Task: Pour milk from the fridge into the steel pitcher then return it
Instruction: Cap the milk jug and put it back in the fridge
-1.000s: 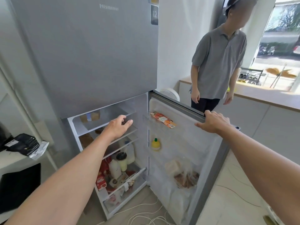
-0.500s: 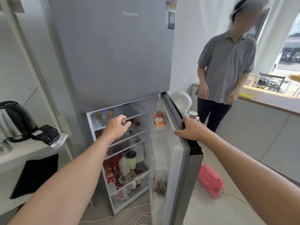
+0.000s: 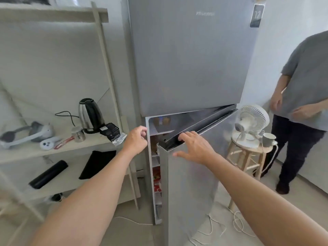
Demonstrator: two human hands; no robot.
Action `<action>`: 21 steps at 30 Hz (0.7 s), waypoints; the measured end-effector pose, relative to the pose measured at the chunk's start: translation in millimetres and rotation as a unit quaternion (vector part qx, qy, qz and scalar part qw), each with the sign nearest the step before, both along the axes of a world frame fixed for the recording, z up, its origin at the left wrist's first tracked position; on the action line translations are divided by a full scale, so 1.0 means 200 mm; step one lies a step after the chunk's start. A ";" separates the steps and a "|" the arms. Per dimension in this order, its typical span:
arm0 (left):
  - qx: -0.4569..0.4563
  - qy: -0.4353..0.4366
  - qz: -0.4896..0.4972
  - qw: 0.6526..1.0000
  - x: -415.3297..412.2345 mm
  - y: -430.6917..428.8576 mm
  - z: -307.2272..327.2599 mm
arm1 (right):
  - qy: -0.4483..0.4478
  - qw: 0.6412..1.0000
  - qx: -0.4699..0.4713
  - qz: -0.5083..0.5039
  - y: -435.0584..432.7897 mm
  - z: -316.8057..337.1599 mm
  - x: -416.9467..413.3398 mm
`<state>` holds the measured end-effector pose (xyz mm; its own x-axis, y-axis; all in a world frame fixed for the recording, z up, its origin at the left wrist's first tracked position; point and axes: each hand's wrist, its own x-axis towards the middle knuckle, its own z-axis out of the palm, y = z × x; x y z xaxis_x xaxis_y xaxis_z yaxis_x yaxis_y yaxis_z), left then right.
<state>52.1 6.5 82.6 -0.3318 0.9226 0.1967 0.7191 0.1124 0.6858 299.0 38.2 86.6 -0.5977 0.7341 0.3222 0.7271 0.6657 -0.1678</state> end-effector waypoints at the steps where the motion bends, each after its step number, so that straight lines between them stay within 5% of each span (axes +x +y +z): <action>1: -0.034 0.005 -0.009 0.999 -0.02 -0.03 -0.02 | -0.016 1.000 0.010 -0.010 0.03 -0.01 -0.06; 6: -0.147 0.017 -0.028 0.989 -0.07 -0.06 -0.15 | -0.018 0.997 0.017 -0.068 0.18 -0.03 -0.32; 21: -0.034 -0.011 0.038 0.999 -0.18 0.37 -0.28 | 0.002 0.989 0.058 -0.136 0.47 -0.11 -0.67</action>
